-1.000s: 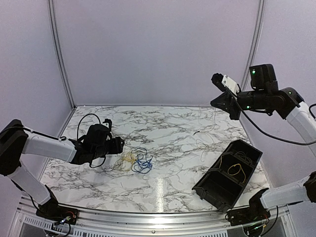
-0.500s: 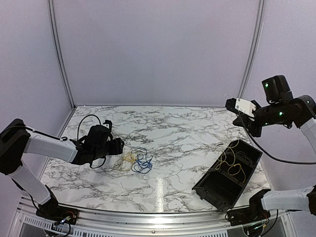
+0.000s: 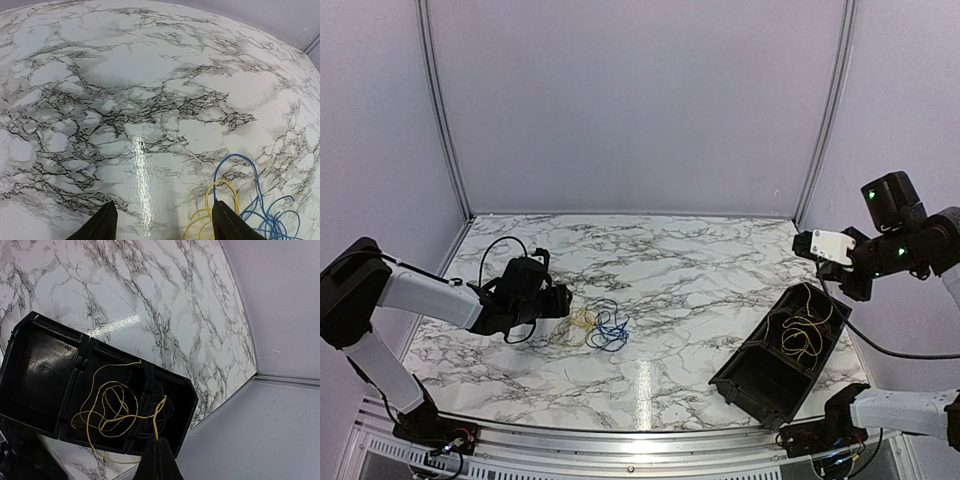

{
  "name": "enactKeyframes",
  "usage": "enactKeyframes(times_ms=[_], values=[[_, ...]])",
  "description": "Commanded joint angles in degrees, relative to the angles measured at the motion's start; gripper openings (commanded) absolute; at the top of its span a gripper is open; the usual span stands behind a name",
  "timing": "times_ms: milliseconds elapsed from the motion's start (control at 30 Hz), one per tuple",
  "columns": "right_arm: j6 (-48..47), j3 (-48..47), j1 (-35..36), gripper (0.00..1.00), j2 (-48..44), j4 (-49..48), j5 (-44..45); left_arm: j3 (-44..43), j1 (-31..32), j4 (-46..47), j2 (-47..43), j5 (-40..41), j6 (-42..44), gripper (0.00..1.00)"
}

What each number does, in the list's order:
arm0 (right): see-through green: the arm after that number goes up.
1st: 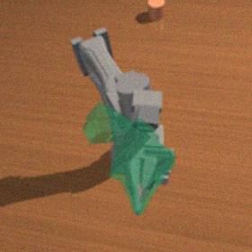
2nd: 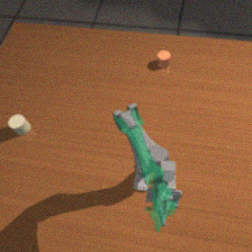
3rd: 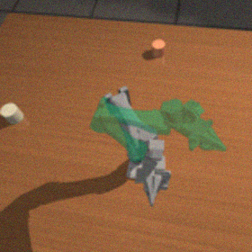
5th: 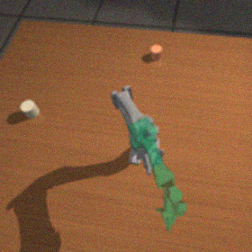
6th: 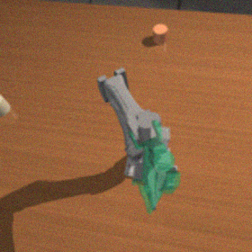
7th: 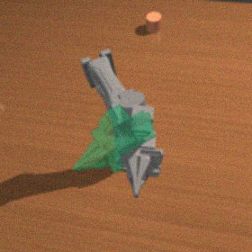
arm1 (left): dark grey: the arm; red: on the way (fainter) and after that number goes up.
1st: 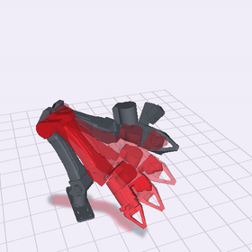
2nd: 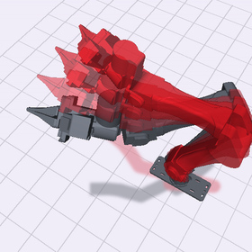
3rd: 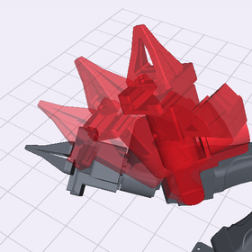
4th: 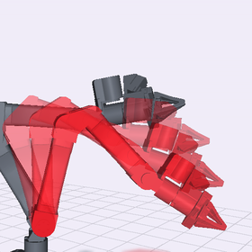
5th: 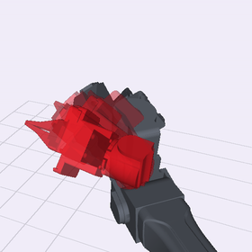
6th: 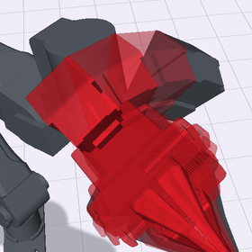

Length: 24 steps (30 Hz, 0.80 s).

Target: Untangle the cables

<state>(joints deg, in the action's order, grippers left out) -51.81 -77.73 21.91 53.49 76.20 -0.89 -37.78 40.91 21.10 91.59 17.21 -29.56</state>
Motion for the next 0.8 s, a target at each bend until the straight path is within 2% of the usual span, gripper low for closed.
enactKeyframes(times_ms=[0,133,433,767], values=[[-1.44,4.9,-0.47,0.0,-1.67,2.55,3.13,-2.0,-0.3,-0.36,1.77,0.46,0.29,0.68],[-1.32,11.12,-0.47,0.0,-2.03,1.81,1.97,-2.25,-0.3,-0.14,2.45,0.26,-0.03,0.68],[-2.28,22.94,-0.47,0.0,-0.6,-6.69,1.86,-1.1,-0.3,0.21,2.97,0.09,-0.84,0.68],[-3.09,30.39,-1.32,0.0,3.99,-15.28,2.16,-1.06,-0.3,0.32,3.49,-0.28,-0.49,0.68]])
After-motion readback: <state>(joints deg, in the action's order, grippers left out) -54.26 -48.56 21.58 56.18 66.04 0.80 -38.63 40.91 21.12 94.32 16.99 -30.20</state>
